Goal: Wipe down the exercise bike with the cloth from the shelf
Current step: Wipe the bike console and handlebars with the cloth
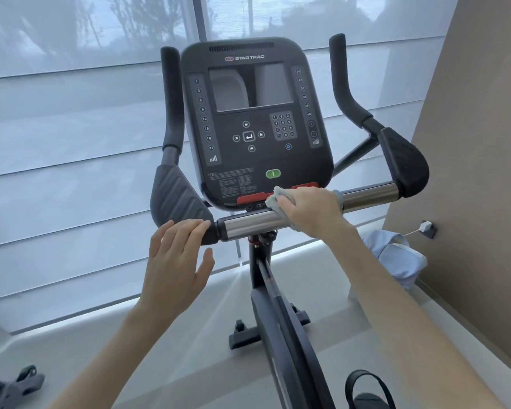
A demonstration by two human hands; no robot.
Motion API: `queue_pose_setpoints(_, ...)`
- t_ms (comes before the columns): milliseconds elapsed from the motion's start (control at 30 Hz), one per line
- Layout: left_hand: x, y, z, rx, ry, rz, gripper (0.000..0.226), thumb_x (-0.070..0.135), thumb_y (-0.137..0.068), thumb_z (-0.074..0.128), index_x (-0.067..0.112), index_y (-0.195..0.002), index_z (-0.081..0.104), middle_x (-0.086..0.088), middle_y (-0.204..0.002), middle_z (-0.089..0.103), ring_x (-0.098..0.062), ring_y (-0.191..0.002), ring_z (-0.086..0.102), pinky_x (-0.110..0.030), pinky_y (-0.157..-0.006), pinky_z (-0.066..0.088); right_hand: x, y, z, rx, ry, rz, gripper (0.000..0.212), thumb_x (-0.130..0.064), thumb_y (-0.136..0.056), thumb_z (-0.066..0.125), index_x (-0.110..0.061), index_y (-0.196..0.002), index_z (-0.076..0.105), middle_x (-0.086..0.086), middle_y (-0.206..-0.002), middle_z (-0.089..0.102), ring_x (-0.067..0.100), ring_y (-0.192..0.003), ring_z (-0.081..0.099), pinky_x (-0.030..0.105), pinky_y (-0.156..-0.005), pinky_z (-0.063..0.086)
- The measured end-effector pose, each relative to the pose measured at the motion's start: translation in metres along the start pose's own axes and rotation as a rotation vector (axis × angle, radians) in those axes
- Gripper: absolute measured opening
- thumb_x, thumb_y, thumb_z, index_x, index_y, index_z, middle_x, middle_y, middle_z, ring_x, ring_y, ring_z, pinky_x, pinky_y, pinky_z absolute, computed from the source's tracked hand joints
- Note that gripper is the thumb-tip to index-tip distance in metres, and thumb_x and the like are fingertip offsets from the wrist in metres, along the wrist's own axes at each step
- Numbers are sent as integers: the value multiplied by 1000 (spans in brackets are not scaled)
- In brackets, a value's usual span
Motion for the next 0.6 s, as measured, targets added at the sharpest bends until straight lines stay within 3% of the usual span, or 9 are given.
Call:
queue_pose_setpoints(67,-1,2,-2,3,-6,-12,38,21,-89,47,0,-117,61,-11,-116,63,-29,-109,58,-48,-104,36,-1,-14,0,-307,-24,42,55,-54,-87,18,-32,-112,63,0,-96,69,21,-79,54,35,-68,32)
queue_pose_setpoints(167,-5,4,-5,21,-13,-26,38,21,-89,46,0,-116,62,-12,-117,63,-26,-112,53,-47,-102,37,-15,-21,2,-401,-63,13,54,-53,-93,19,-24,-112,61,4,-103,66,26,-90,58,37,-74,39)
queue_pose_setpoints(267,-9,8,-6,29,-25,-38,39,22,-90,45,0,-117,62,-13,-118,62,-27,-112,52,-45,-101,37,-37,-14,3,-300,-78,-51,55,-51,-95,17,-24,-99,64,0,-87,67,23,-84,61,34,-71,40)
queue_pose_setpoints(367,-14,12,-7,23,-42,-58,38,22,-90,45,1,-118,61,-13,-120,62,-30,-111,55,-45,-102,36,-74,-9,4,-198,-94,-168,55,-49,-95,16,-26,-100,64,-3,-75,58,23,-80,59,29,-60,31)
queue_pose_setpoints(467,-20,16,-9,20,-59,-75,39,23,-91,43,1,-118,60,-13,-121,61,-30,-112,56,-45,-104,34,-106,-3,11,-145,-94,-212,49,-51,-96,22,-24,-99,64,1,-77,58,22,-74,56,34,-68,43)
queue_pose_setpoints(600,-26,19,-9,27,-55,-82,41,24,-91,42,0,-121,58,-14,-123,59,-29,-113,52,-44,-104,33,-103,21,17,234,-98,-259,39,-43,-96,39,-17,-93,69,6,-81,65,24,-72,57,36,-66,46)
Point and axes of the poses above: each hand's wrist, its own y-axis away from the middle knuckle, its own z-axis out of the palm, x = y × z, the point moved 2 cm from there along -y, towards the middle knuckle
